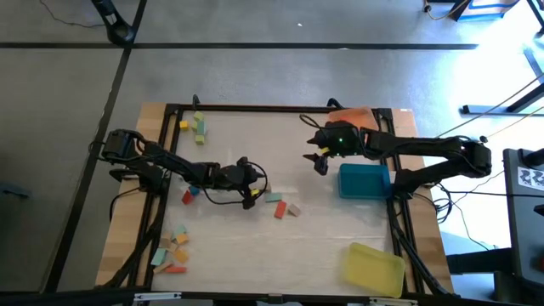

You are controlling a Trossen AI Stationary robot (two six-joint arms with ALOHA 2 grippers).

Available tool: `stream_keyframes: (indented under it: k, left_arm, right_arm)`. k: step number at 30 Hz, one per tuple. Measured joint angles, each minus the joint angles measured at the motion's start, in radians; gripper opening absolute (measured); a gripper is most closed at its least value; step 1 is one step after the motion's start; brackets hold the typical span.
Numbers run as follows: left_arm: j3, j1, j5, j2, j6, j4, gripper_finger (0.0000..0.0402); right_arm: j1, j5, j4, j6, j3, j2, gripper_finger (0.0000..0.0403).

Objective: Sort blocks by size
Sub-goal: Put the brown cube block into the orange bin

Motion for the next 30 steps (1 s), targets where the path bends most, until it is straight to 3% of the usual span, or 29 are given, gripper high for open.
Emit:
stream_keyframes:
  k: [7,19,30]
  left_arm:
    - [0.000,0.004,0.000,0.009,0.014,-0.004,0.0253]
    - [-0.002,0.031,0.001,0.164,0.025,0.112,0.0253]
    - [0.000,0.032,0.021,0.175,0.107,0.165,0.0253]
  right_arm:
    - [-0.001,0.000,0.023,0.000,0.000,0.000,0.0271]
    - [-0.001,0.000,0.023,0.000,0.000,0.000,0.0271]
    - [-0.001,0.000,0.023,0.000,0.000,0.000,0.0271]
